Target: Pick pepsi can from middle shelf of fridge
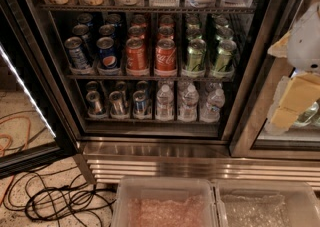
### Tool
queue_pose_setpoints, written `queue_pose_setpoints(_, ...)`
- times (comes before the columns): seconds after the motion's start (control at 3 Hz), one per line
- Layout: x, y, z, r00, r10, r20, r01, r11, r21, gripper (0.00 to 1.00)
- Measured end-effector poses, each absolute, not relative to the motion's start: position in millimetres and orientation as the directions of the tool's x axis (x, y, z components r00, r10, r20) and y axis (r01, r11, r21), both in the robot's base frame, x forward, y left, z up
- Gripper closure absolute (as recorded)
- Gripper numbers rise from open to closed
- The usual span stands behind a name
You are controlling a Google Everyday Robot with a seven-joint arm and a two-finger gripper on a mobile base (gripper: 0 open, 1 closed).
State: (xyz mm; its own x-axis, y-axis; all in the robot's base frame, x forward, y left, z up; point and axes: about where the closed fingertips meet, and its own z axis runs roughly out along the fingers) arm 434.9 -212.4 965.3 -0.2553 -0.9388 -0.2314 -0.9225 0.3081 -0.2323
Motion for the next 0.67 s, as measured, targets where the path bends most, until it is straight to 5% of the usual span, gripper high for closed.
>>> queue_pose_setpoints(0.67,421.9,-191.2,938.2,-0.252,-0.928,-0.274,-0.941,0.301,-0.153,0.0)
